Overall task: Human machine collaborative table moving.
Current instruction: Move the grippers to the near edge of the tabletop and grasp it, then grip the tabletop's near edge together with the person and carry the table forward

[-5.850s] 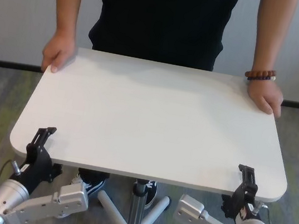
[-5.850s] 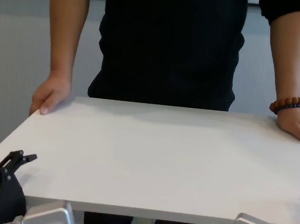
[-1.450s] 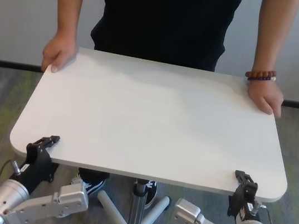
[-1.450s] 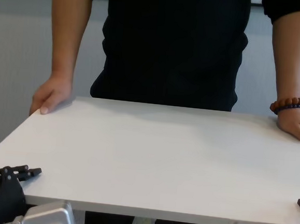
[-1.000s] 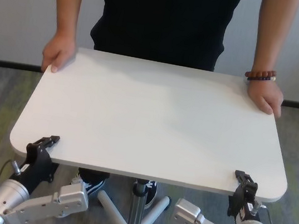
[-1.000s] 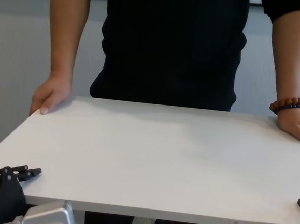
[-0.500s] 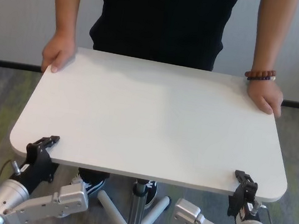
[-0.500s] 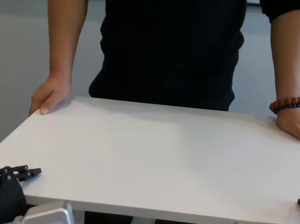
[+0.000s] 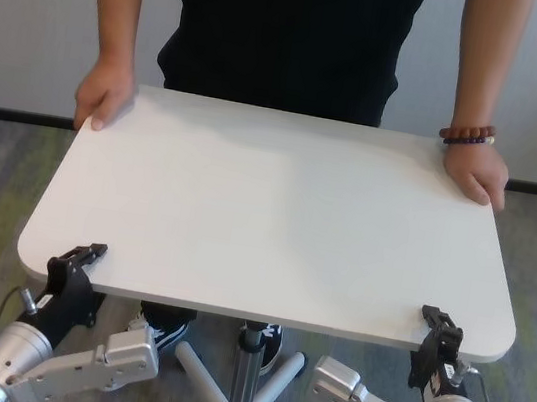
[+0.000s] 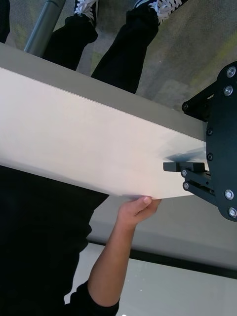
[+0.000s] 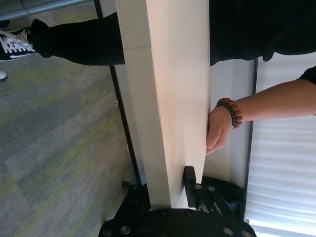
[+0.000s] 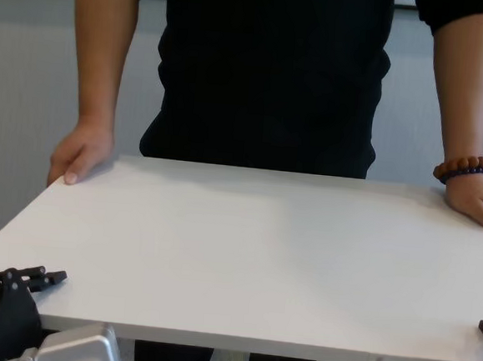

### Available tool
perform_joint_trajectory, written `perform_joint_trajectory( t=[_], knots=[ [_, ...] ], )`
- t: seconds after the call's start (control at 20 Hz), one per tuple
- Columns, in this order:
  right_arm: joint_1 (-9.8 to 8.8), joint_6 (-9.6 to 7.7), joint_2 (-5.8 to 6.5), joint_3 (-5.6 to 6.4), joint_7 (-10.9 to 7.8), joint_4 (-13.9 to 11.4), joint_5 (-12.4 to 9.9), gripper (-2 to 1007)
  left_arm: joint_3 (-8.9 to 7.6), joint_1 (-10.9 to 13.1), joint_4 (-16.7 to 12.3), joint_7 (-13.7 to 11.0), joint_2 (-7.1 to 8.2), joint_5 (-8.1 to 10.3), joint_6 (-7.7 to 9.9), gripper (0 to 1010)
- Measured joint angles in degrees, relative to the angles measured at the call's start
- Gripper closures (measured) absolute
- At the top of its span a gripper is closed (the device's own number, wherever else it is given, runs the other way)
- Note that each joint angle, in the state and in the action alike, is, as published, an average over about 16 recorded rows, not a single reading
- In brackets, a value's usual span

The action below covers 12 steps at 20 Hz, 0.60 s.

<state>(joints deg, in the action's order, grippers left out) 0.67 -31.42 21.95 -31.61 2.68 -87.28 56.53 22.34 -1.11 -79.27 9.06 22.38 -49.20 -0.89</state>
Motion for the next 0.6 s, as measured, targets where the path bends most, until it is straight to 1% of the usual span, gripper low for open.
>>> perform_joint_trajectory(
  t=[0.4, 0.6],
  knots=[
    [0.0, -0.01, 0.0, 0.0, -0.01, 0.0, 0.0, 717, 0.0, 0.0, 0.0, 0.0, 0.0, -0.01, 0.0, 664],
    [-0.1, -0.2, 0.1, -0.03, -0.06, -0.2, 0.4, 717, -0.02, 0.1, -0.1, 0.3, 0.05, -0.21, 0.08, 664]
  ],
)
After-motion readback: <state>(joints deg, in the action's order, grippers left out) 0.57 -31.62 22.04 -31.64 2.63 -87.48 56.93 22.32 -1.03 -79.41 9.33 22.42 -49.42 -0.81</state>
